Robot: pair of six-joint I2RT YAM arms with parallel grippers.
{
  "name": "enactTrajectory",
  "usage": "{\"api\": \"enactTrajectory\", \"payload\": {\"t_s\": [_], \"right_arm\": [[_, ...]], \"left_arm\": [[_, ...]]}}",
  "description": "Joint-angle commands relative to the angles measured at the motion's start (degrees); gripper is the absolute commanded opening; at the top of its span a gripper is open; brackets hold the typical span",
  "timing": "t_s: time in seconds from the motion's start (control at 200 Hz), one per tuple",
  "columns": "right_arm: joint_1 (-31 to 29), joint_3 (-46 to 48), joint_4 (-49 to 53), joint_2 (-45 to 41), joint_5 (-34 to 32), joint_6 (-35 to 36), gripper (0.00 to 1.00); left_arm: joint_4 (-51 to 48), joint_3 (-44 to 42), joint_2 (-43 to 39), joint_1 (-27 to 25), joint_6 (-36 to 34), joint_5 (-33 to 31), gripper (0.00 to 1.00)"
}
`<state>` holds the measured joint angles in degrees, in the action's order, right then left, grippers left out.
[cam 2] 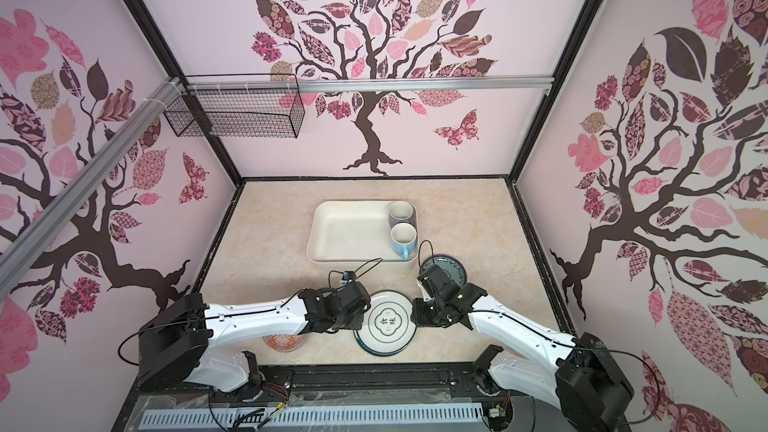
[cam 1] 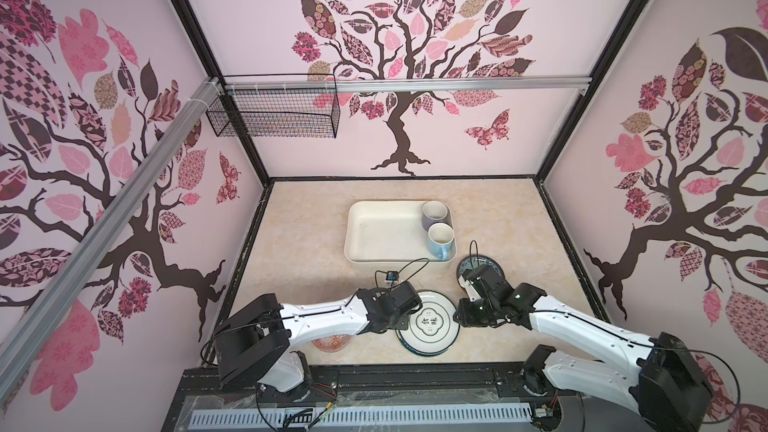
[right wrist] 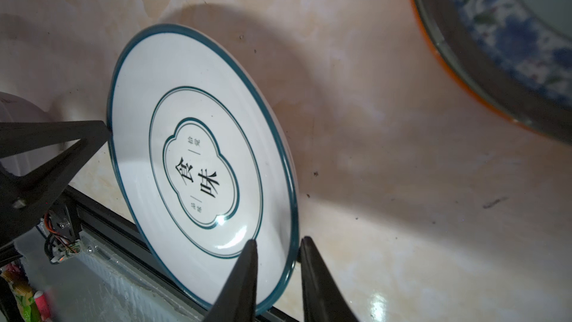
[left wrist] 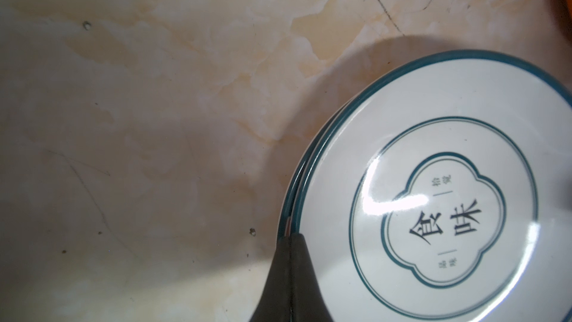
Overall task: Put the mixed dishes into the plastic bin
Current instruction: 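Lift the white plate off the green-rimmed plate with the right gripper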
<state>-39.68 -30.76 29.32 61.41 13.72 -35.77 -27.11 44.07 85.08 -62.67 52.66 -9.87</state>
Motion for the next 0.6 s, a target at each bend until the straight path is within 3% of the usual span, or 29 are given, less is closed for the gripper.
{"api": "enactTrajectory", "payload": {"t_s": [0.0, 0.415, 0.595], "right_arm": [[-0.5, 0.8, 0.1, 0.7, -0.8, -0.1, 0.27], [-0.5, 1.7, -5.5, -0.3, 4.9, -2.4, 0.22], [-0.5, 1.6, -5.5, 0.3, 5.2, -3.0, 0.11]], "left_arm": [[0.5, -1.7, 2.2, -0.2, -0.4, 1.1, 0.0], [1.8, -1.5, 3.3, -0.2, -0.9, 1.9, 0.0], [2.0, -1.2, 3.7, -0.2, -1.2, 2.1, 0.0]]}}
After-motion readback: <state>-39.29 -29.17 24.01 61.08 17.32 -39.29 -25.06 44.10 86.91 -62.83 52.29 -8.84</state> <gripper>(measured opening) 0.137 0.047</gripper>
